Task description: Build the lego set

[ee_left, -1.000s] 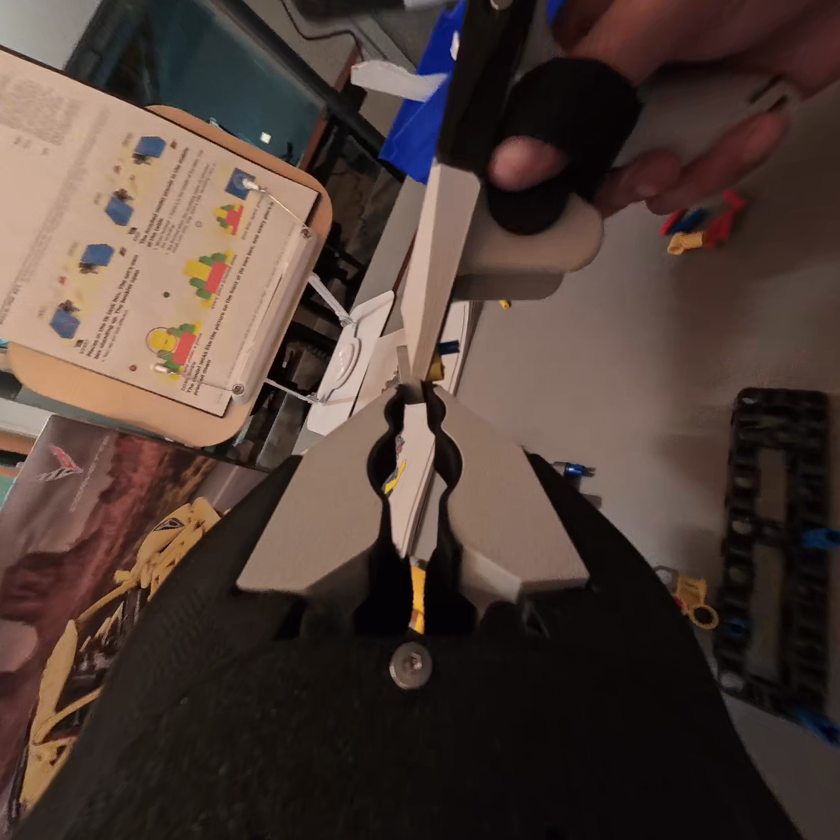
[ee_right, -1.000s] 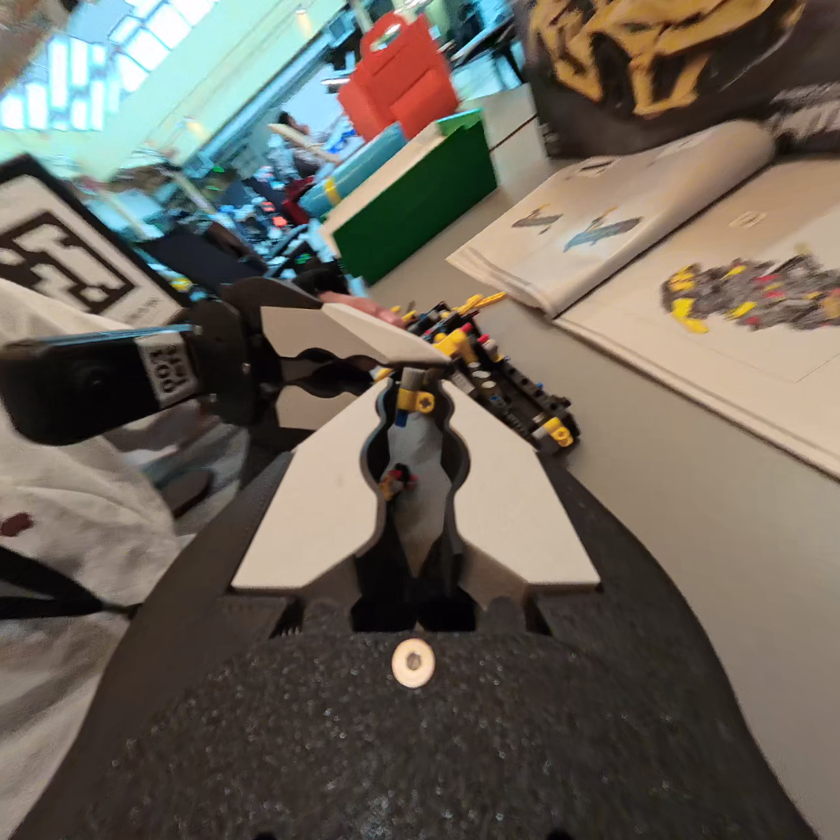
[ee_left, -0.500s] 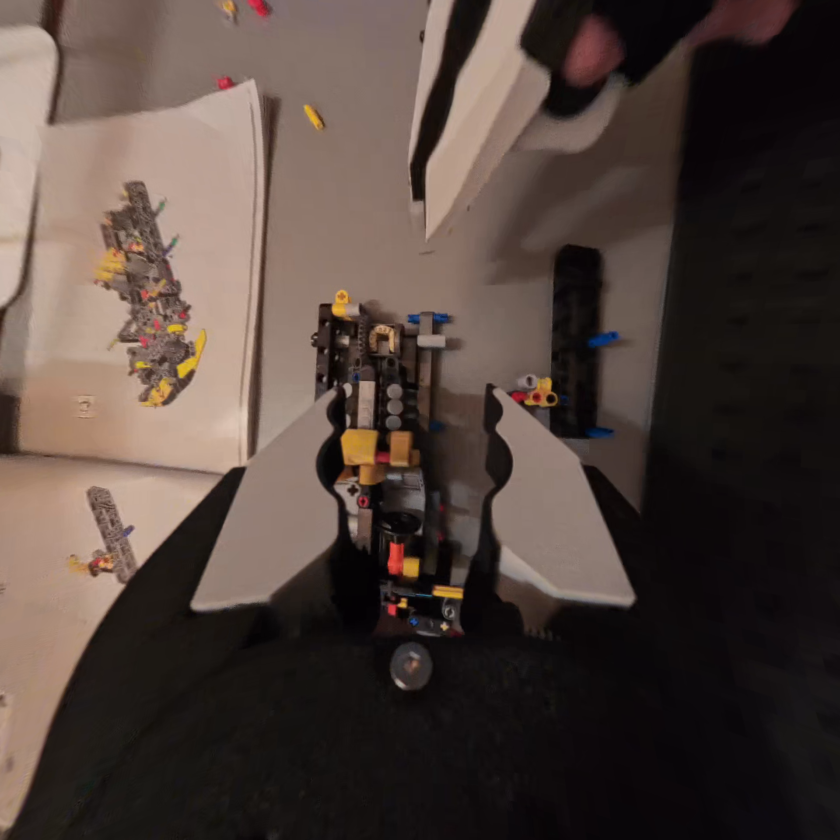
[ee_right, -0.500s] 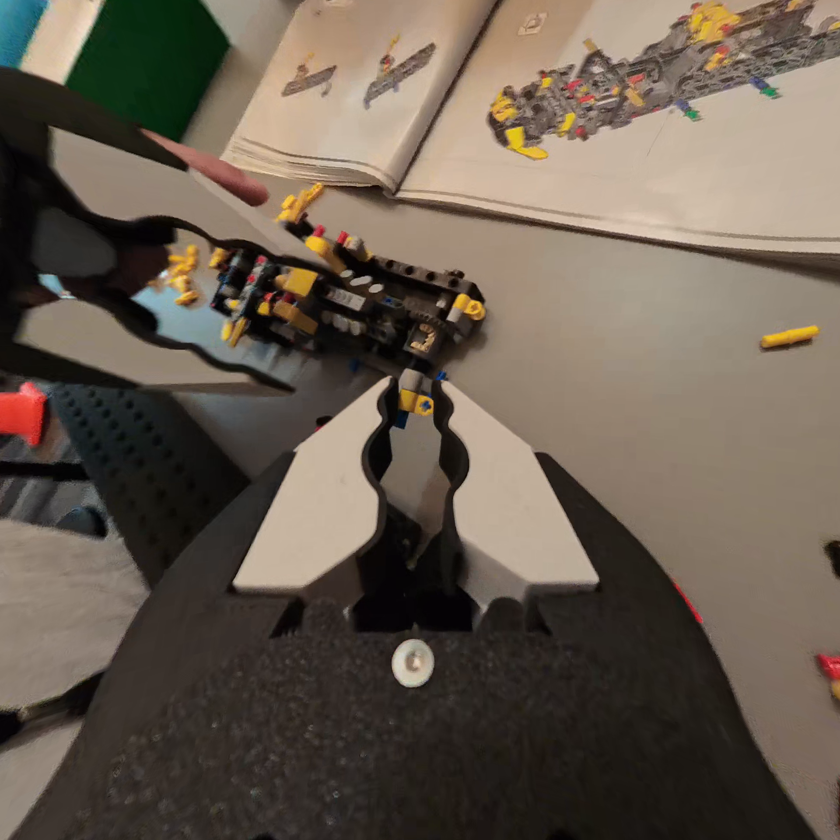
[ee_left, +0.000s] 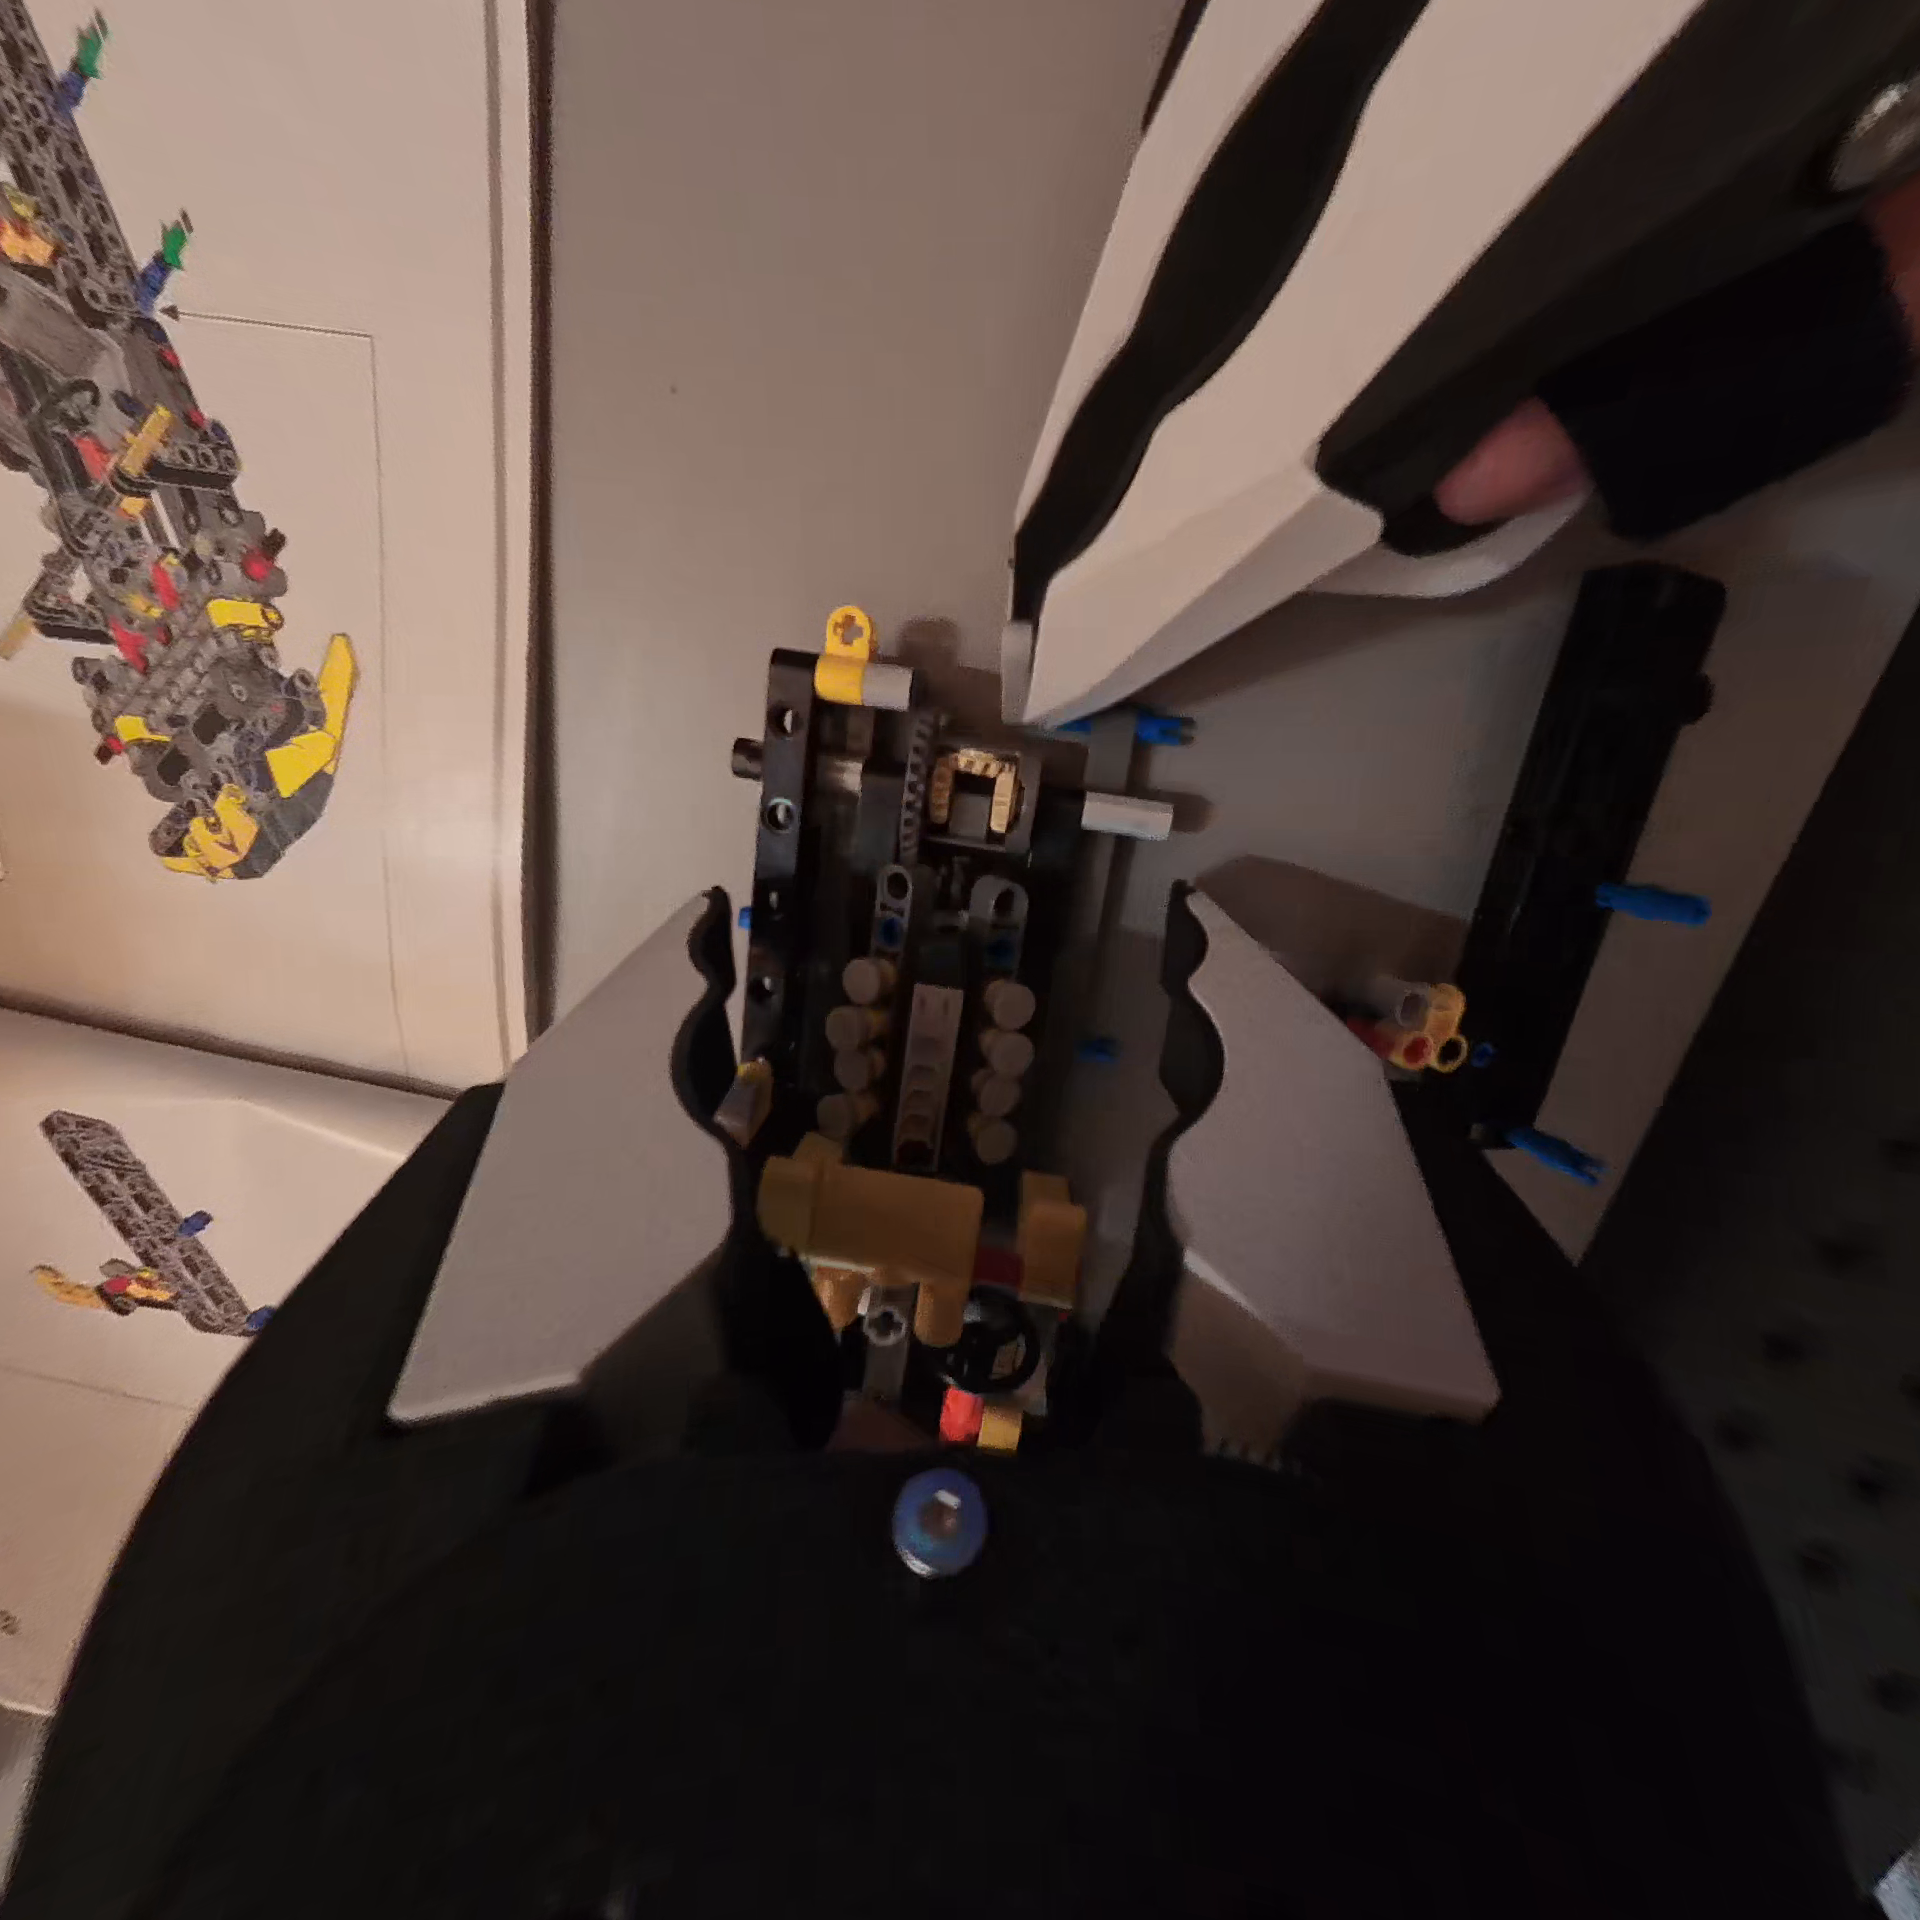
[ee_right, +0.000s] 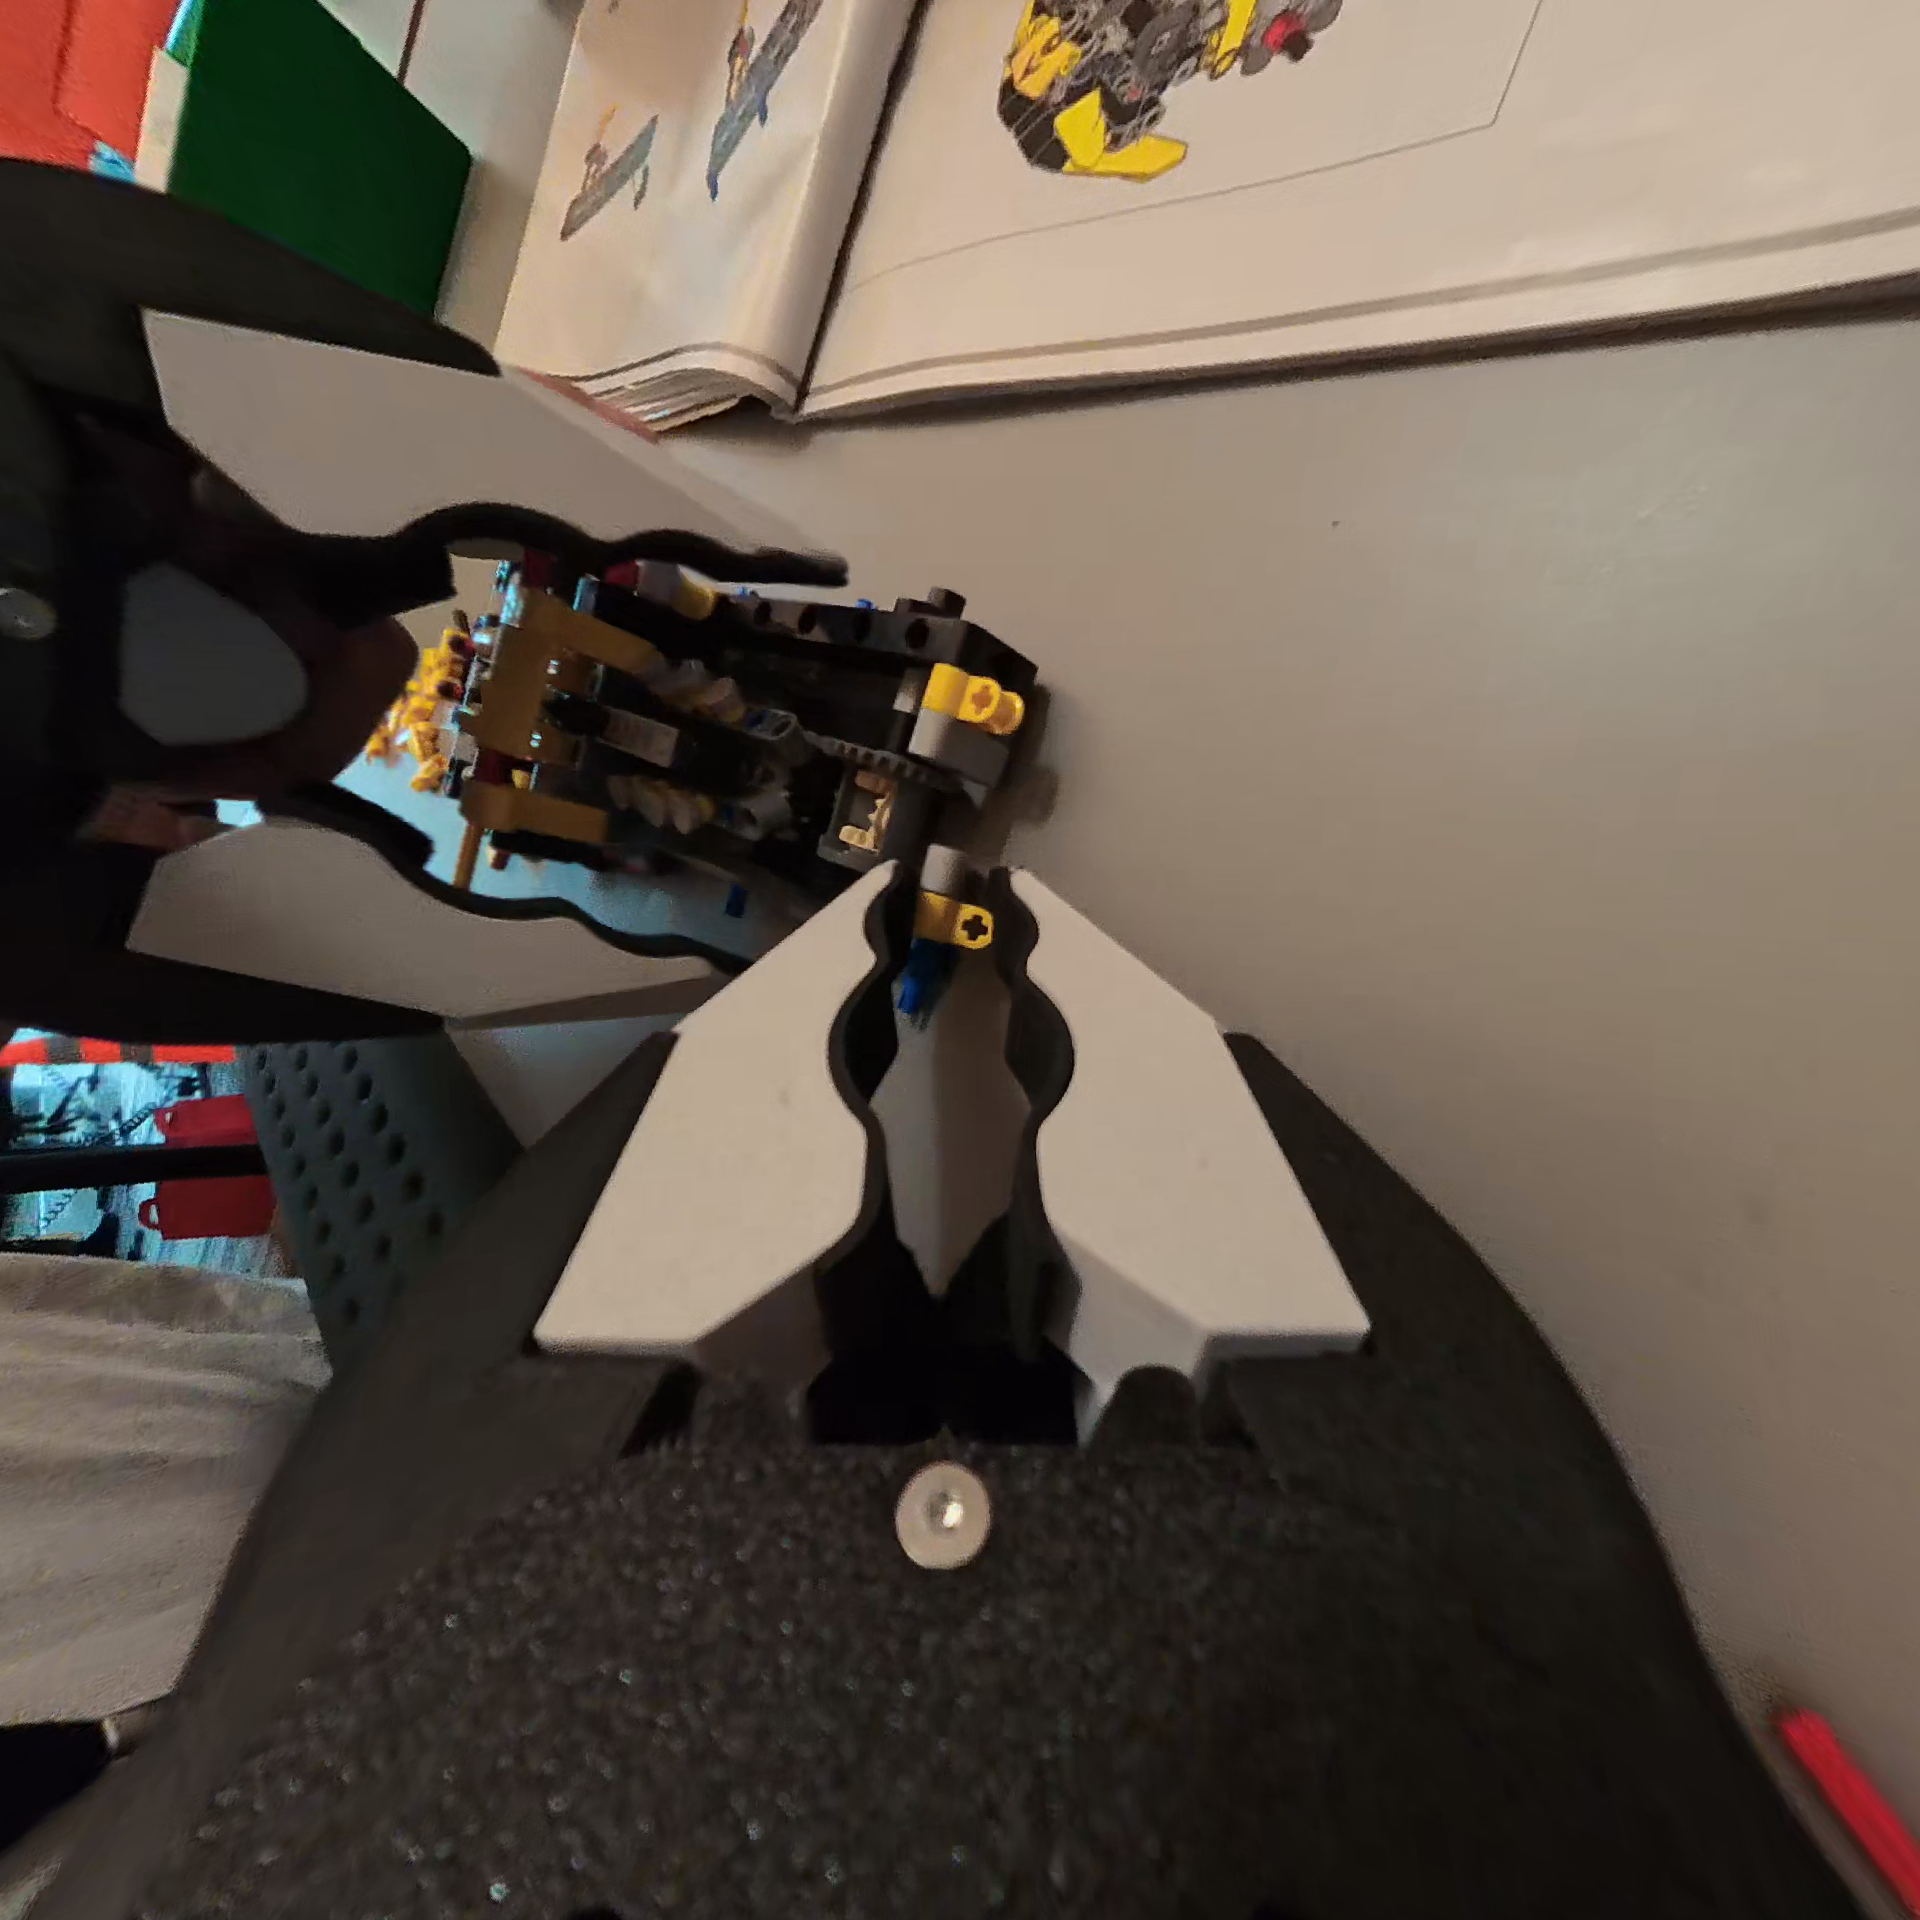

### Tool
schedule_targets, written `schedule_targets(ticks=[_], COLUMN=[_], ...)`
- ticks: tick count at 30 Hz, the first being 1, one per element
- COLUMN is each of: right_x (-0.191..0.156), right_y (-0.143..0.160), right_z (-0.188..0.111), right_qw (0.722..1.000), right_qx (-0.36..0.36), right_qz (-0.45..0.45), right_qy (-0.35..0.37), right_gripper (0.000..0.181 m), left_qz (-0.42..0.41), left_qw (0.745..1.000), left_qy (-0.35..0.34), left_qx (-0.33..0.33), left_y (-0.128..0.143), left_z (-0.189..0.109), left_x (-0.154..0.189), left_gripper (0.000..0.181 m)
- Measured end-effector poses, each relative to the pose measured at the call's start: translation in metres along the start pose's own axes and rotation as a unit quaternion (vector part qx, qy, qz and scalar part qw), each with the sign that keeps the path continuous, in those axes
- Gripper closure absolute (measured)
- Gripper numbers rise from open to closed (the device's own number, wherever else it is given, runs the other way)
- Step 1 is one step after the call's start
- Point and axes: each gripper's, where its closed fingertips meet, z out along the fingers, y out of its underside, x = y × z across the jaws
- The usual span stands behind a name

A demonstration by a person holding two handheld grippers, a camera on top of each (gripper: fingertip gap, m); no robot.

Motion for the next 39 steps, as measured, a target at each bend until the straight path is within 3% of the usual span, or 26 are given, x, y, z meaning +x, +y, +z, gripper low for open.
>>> schedule_targets(ticks=[5,12,21,30,39], right_x=[0.003,0.001,-0.001,0.0,-0.001], right_y=[0.002,0.011,0.015,0.018,0.015], right_z=[0.0,-0.006,-0.006,-0.007,-0.011], right_qw=[1.0,0.999,0.987,0.952,0.961], right_qx=[-0.004,-0.043,-0.155,-0.304,-0.275], right_qz=[-0.009,-0.016,-0.044,-0.023,-0.027], right_qy=[0.004,0.007,0.029,0.03,-0.004], right_gripper=[0.168,0.168,0.171,0.173,0.164], left_qz=[0.0,-0.003,0.007,0.022,-0.005], left_qw=[0.999,0.999,1.0,0.999,0.999], left_qy=[-0.037,-0.032,-0.028,-0.029,-0.006], left_qx=[-0.019,-0.018,-0.003,0.013,0.035], left_y=[-0.003,-0.006,-0.008,-0.01,-0.012], left_z=[0.008,0.009,0.009,0.009,0.011], left_x=[-0.006,-0.002,-0.002,0.0,0.003], left_gripper=[0.097,0.103,0.104,0.104,0.106])
